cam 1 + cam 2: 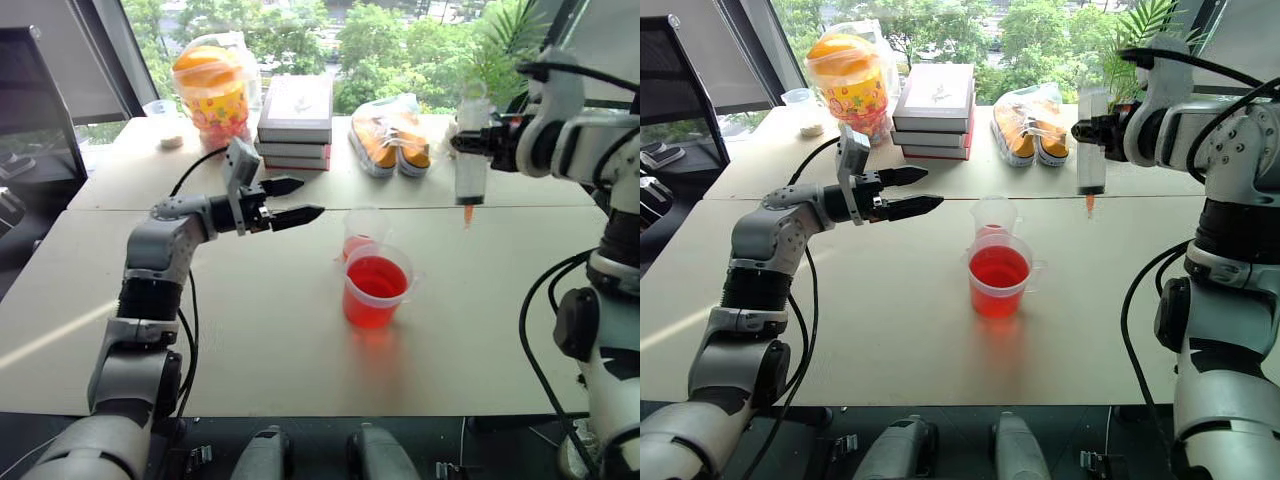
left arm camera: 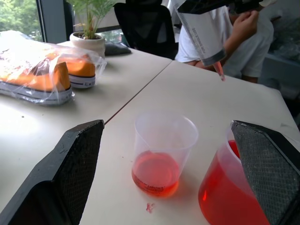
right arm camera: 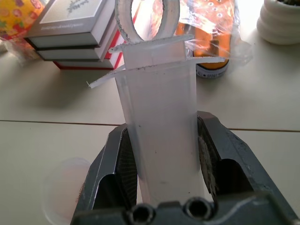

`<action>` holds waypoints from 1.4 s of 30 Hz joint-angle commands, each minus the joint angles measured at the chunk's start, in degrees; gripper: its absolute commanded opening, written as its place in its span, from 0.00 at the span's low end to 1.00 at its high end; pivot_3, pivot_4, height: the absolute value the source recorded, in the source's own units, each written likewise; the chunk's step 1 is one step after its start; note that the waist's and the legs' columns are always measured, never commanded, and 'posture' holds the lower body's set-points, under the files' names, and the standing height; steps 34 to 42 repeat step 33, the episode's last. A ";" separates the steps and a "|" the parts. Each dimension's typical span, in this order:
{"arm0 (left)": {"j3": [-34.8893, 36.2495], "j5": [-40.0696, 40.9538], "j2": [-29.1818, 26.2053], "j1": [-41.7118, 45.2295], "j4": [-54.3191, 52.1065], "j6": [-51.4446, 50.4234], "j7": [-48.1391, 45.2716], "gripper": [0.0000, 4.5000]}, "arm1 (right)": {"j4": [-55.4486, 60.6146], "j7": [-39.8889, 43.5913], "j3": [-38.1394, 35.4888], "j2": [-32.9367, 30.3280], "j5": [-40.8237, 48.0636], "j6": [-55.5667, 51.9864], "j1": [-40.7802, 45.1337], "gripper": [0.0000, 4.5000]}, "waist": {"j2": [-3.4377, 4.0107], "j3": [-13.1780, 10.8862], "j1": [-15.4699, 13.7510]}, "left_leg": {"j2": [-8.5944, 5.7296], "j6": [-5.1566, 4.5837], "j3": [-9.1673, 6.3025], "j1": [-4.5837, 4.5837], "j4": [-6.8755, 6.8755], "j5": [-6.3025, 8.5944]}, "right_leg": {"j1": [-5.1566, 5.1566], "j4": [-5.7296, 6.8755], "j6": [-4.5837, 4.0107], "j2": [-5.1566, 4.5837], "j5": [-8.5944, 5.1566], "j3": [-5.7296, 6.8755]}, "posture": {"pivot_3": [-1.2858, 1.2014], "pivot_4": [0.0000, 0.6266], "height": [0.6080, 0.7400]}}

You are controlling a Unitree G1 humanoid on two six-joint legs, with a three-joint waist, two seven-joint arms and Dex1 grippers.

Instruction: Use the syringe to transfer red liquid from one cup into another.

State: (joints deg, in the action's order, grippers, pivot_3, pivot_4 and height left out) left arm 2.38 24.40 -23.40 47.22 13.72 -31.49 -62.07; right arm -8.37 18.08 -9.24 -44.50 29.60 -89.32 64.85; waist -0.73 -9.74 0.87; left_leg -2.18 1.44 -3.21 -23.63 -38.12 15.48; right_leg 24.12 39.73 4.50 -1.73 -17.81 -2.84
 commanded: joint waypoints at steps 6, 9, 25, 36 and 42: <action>0.08 2.03 -0.27 -1.88 -5.87 -1.94 2.35 0.99 | -11.90 9.50 13.28 -7.97 -2.05 -0.35 -6.68 0.32 | 0.00 0.00 0.10 | 0.00 -0.03 0.05 -0.01 -0.03 0.00 | -0.01 -0.01 0.00 0.00 0.00 -0.01 | 0.52 0.24 1.00; -0.06 2.51 -0.55 -2.52 -6.73 -2.35 2.84 0.99 | -16.44 12.51 18.64 -8.66 -4.92 3.97 -8.26 0.32 | 0.00 0.00 0.18 | 0.00 -0.05 0.06 0.00 -0.03 -0.02 | -0.01 0.01 0.00 0.02 0.00 -0.01 | 0.52 0.24 1.00; -1.57 4.18 -4.85 -5.81 -11.95 -4.84 0.69 1.00 | 5.97 24.15 9.84 -18.54 -1.75 4.25 -17.46 0.98 | 0.02 -0.01 -0.38 | 0.01 -0.04 -0.04 -0.08 -0.01 -0.01 | 0.00 -0.13 0.01 0.03 0.00 0.06 | 0.52 0.24 1.00; -2.54 4.06 -8.77 -7.59 -13.30 -5.28 -1.28 1.00 | 39.89 33.73 -24.77 -19.76 10.59 4.12 -42.04 0.98 | 0.01 -0.01 -0.31 | 0.03 -0.12 -0.15 -0.12 -0.02 0.03 | -0.17 -0.36 0.03 0.04 0.01 0.17 | 0.52 0.24 1.00; -2.54 4.06 -8.77 -7.59 -13.30 -5.28 -1.28 1.00 | 39.89 33.73 -24.77 -19.76 10.59 4.12 -42.04 0.98 | 0.01 -0.01 -0.31 | 0.03 -0.12 -0.15 -0.12 -0.02 0.03 | -0.17 -0.36 0.03 0.04 0.01 0.17 | 0.52 0.24 1.00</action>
